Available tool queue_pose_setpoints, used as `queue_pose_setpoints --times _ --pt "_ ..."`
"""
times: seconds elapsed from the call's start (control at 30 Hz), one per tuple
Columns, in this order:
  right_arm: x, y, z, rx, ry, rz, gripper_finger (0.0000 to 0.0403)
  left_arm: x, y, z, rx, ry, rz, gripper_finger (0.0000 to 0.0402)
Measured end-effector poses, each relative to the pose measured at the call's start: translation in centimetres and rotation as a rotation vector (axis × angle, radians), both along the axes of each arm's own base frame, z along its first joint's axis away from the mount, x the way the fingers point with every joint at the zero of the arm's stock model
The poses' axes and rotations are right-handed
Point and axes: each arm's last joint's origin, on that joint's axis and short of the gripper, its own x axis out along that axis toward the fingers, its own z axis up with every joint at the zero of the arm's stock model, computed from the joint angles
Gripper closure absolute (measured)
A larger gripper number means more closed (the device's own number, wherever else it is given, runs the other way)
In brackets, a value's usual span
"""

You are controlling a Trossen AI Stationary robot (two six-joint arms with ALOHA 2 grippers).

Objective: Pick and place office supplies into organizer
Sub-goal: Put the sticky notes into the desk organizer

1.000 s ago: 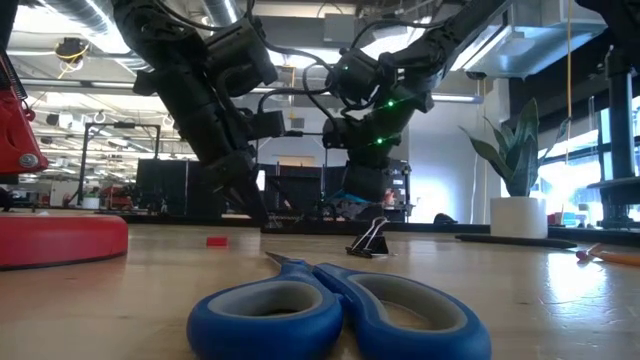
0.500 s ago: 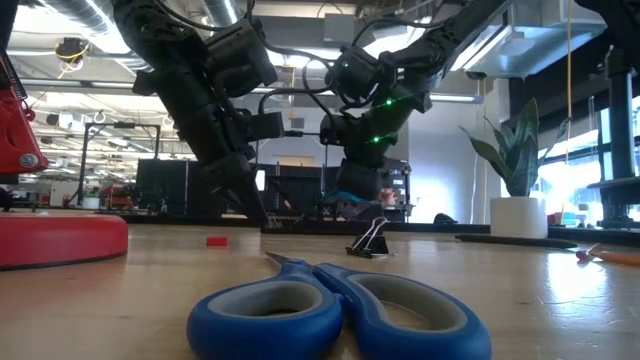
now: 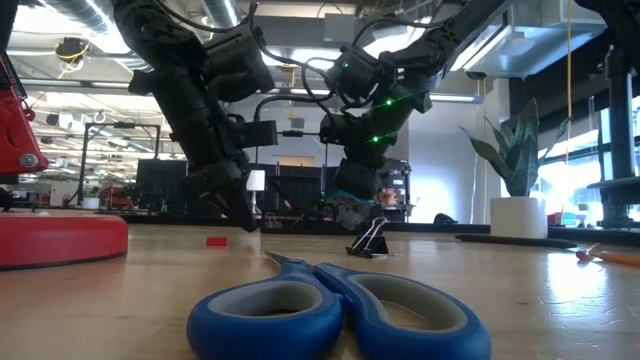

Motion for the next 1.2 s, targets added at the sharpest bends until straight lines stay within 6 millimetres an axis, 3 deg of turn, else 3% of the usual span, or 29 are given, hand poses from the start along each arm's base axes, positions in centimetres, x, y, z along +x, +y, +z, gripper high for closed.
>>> queue_pose_setpoints --times 1.2 --pt "0.26 0.33 -0.16 0.103 -0.017 0.116 0.0367 0.01 -0.01 -0.01 -0.004 -0.001 0.003 0.0398"
